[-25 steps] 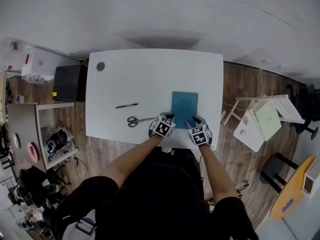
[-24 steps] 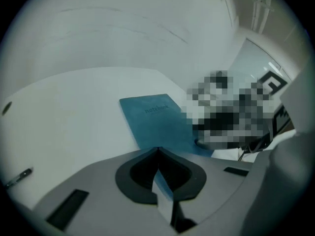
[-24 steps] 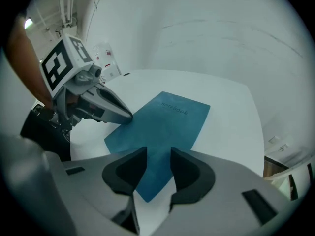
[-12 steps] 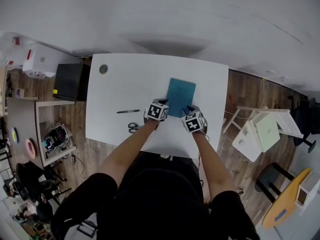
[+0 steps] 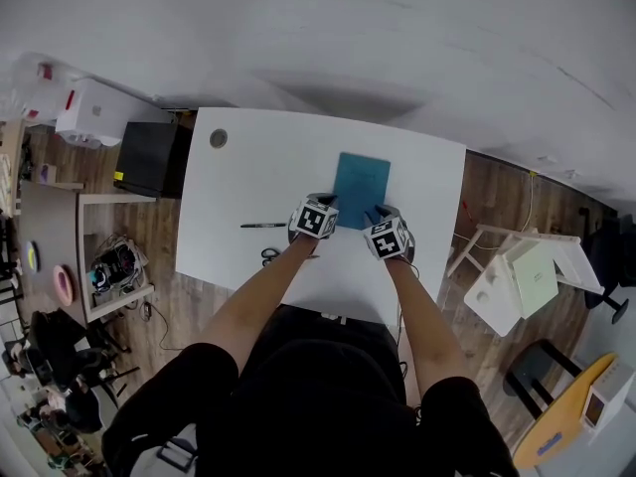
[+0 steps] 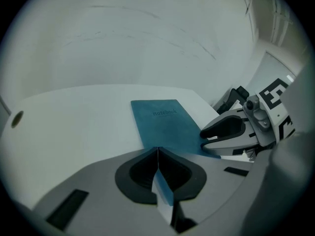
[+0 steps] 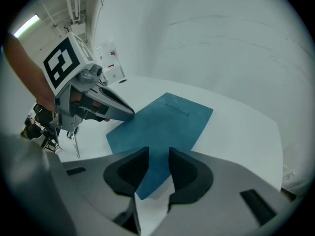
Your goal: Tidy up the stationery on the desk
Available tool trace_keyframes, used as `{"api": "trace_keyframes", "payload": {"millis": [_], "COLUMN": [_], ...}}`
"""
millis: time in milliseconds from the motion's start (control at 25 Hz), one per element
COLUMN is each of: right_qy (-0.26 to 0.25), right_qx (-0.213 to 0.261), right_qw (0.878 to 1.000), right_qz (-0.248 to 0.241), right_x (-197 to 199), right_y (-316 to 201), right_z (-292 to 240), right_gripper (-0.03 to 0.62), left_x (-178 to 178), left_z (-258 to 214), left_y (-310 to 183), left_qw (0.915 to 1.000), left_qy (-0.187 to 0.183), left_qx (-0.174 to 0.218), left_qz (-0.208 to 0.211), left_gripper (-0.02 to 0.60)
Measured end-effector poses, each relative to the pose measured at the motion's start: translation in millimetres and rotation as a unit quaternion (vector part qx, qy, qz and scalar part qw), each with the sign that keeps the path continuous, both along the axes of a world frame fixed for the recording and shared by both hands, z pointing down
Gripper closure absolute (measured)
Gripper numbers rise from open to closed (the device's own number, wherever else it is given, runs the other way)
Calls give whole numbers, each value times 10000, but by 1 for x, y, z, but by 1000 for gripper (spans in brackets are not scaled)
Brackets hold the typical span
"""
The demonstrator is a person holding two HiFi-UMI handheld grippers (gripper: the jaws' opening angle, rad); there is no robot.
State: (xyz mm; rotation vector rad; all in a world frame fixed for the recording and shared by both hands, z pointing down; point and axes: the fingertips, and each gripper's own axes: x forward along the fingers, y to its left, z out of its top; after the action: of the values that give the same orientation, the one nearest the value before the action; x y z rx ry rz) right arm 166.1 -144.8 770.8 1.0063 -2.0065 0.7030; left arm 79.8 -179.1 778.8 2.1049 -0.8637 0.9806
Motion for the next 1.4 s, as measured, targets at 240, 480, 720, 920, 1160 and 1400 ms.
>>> {"api": "trace_keyframes", "payload": {"millis": [240, 480, 720, 920, 1160, 1400], "right_qy": [-1076, -1898, -1743, -1302, -499, 301], "right_qx": [567, 604, 497, 802, 840, 453], "right_qw": [9916, 9796, 9817, 9819, 9771, 9693], "right_qz": [447, 280, -575, -1116, -1892, -2399], "right_x": [-10, -51, -125, -186, -257, -300], "right_y": [-2, 45, 99, 97, 69, 50], "right_z": [-72, -102, -94, -100, -84, -49], "right_gripper": [500, 551, 549, 548, 548, 543], "left_x": [-29, -111, -202, -252, -273, -288], "left_z": [-76, -133, -113, -87, -71, -55], "left_y": [-1, 75, 143, 155, 144, 124], "left_qw": [9786, 9593, 9514, 9543, 9697, 9819], "left_qy": [1433, 1680, 1164, 1090, 1161, 1164], "left_qx": [579, 1083, 994, 784, 596, 437], "left_qz": [-1356, -1993, -2673, -2669, -2066, -1431], "left_gripper": [568, 568, 568, 568, 568, 568]}}
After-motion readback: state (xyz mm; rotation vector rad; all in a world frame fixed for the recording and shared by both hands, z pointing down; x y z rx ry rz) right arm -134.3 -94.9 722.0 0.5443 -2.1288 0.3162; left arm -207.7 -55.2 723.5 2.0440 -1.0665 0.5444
